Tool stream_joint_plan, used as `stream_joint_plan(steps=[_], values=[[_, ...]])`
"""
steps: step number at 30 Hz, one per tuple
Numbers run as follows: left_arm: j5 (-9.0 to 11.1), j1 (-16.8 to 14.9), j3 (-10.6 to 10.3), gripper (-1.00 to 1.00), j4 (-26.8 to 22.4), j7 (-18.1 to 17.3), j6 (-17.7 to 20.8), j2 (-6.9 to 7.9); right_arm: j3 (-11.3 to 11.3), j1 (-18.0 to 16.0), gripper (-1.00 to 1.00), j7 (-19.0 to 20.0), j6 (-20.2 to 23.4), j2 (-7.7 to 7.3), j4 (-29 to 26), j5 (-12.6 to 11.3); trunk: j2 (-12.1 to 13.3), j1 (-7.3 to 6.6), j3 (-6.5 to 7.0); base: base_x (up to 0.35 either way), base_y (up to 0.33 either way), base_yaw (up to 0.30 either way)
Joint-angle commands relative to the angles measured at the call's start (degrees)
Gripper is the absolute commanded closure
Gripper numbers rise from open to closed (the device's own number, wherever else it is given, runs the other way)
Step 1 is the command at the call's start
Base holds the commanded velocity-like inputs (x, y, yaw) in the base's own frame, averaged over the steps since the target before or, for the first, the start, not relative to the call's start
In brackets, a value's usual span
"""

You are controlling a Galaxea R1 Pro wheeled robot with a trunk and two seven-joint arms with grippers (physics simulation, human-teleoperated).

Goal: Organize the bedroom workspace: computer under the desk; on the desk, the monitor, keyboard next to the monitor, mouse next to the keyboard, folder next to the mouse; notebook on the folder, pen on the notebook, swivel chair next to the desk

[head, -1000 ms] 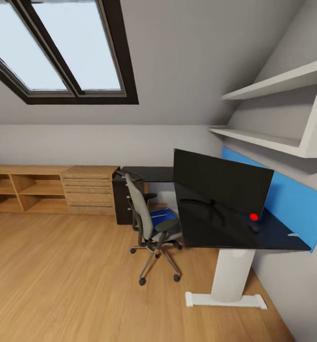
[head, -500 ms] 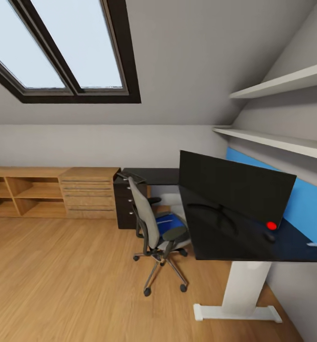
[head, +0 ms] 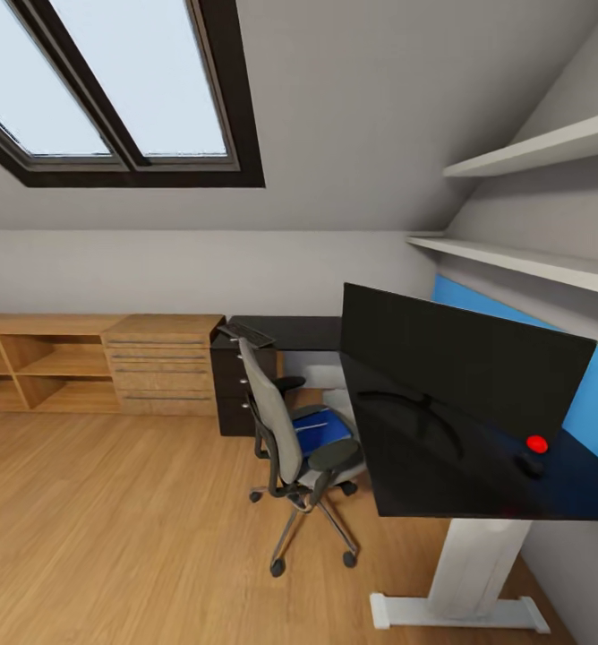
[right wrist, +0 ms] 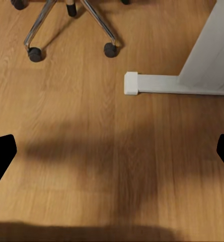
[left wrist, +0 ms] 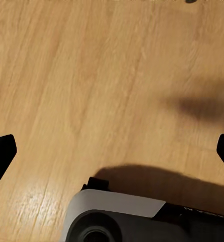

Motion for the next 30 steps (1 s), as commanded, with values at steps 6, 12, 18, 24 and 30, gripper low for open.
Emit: stream_joint_plan(steps=[6, 12, 18, 24, 30], values=[[0.19, -0.04, 0.66, -1.0, -0.26, 0.06, -0.23, -0.04, 0.01, -0.04, -1.0, 0.0, -0.18, -0.08, 0.04, 0.03, -0.04, 0.01, -0.13, 0.035, 0.0, 0.0], [0.32, -0.04, 0.73, -1.0, -0.44, 0.31, -0.24, -0.12, -0.03, -0.04, -1.0, 0.0, -0.2, -0.13, -0.03, 0.03, -1.25, 0.67, -0.69, 0.007, 0.0, 0.0], [0.37, -0.04, 0.75, -1.0, -0.48, 0.49, -0.18, -0.09, -0.04, -0.04, -1.0, 0.0, -0.21, -0.18, -0.05, 0.03, -3.65, 1.99, -1.77, 0.001, 0.0, 0.0], [0.42, -0.04, 0.79, -1.0, -0.49, 0.57, -0.09, 0.0, -0.04, -0.04, -1.0, 0.01, -0.2, -0.19, -0.05, 0.03, -6.06, 3.31, -2.84, 0.0, 0.0, 0.0], [0.43, -0.04, 0.83, -1.0, -0.57, 0.6, -0.07, 0.1, -0.04, -0.04, -1.0, 0.0, -0.15, -0.19, -0.05, 0.03, -8.47, 4.63, -3.92, 0.0, 0.0, 0.0]])
